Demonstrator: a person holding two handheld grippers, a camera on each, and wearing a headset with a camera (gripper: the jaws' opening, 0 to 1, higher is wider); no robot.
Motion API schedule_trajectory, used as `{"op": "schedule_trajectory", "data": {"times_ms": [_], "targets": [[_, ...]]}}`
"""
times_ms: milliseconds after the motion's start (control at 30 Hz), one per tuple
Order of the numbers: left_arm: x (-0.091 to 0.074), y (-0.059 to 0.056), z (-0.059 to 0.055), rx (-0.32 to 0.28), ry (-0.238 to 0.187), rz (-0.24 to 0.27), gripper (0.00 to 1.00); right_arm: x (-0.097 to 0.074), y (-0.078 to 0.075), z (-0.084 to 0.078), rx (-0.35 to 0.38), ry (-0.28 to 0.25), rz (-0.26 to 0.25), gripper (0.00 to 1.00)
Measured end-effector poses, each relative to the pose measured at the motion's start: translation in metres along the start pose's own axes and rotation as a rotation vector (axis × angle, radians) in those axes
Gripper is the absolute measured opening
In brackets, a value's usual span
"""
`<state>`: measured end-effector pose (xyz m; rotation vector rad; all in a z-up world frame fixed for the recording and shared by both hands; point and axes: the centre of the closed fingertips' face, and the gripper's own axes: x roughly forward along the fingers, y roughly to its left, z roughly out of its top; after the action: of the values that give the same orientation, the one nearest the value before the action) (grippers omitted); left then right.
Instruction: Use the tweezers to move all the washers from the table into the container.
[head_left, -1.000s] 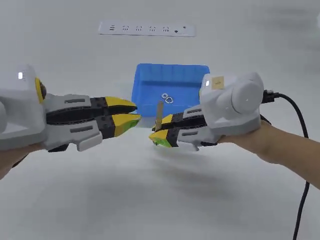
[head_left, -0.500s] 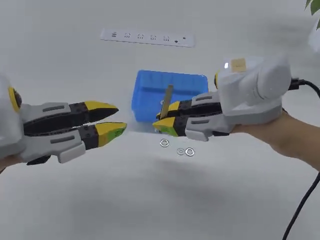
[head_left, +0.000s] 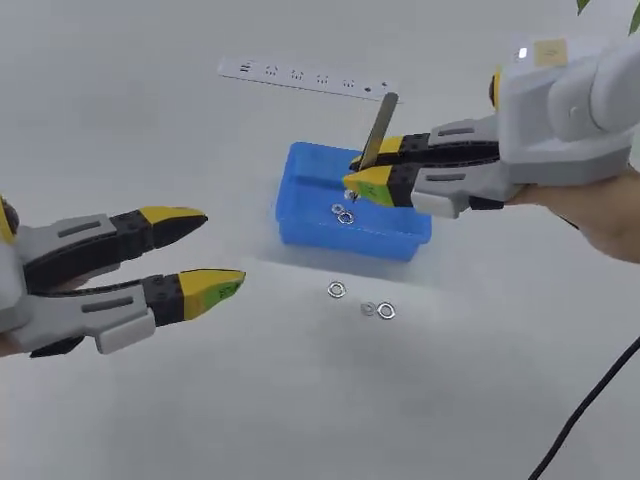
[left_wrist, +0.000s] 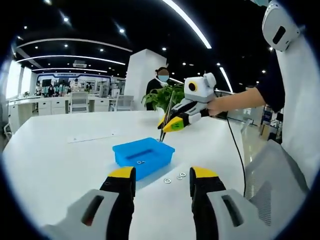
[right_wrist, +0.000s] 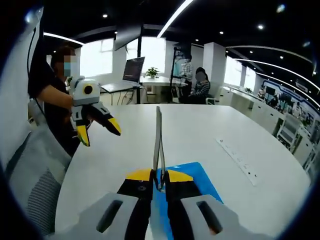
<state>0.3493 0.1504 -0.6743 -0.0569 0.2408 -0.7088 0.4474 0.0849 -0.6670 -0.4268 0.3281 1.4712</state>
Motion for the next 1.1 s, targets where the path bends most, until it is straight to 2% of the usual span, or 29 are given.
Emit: {"op": "schedule_trajectory", "data": {"times_ms": [67,167,233,367,567,733,800,833,867,933,1033,1100], "targets": [[-0.001,0.001,0.001,0.000,-0.002,0.013,0.50,0.004,-0.010,-0.006,0.000,0.015,-0.011,0.10],[-0.002,0.001,0.004,-0.027,-0.032,0.030,0.53,0.011,-0.026,-0.020,0.010,0.046,-0.033,0.10],[-0.002,0.001,0.002,-0.029,-0.031,0.036,0.55,0.019,-0.044,-0.034,0.013,0.068,-0.044,0.10],[-0.003,0.001,-0.001,-0.044,-0.031,0.047,0.58,0.028,-0.053,-0.048,0.021,0.087,-0.056,0.10],[-0.005,0.006,-0.007,-0.045,-0.012,0.071,0.68,0.040,-0.056,-0.067,0.032,0.106,-0.053,0.10],[-0.004,0.009,-0.002,-0.038,-0.008,0.085,0.77,0.047,-0.055,-0.078,0.042,0.110,-0.047,0.10],[-0.004,0.008,0.003,-0.026,-0.024,0.089,0.89,0.048,-0.054,-0.078,0.041,0.105,-0.043,0.10],[-0.002,0.005,0.012,-0.040,-0.066,0.079,0.95,0.050,-0.053,-0.078,0.041,0.100,-0.039,0.10],[-0.002,0.004,0.014,-0.051,-0.069,0.074,0.99,0.051,-0.052,-0.078,0.040,0.097,-0.035,0.10],[-0.001,0.001,0.018,-0.037,-0.071,0.068,0.99,0.053,-0.050,-0.080,0.031,0.098,-0.027,0.10],[0.002,-0.002,0.017,0.004,-0.035,0.060,0.99,0.055,-0.050,-0.083,0.027,0.100,-0.023,0.10],[0.002,-0.004,0.016,0.009,-0.021,0.055,0.99,0.055,-0.051,-0.086,0.025,0.105,-0.022,0.10]]}}
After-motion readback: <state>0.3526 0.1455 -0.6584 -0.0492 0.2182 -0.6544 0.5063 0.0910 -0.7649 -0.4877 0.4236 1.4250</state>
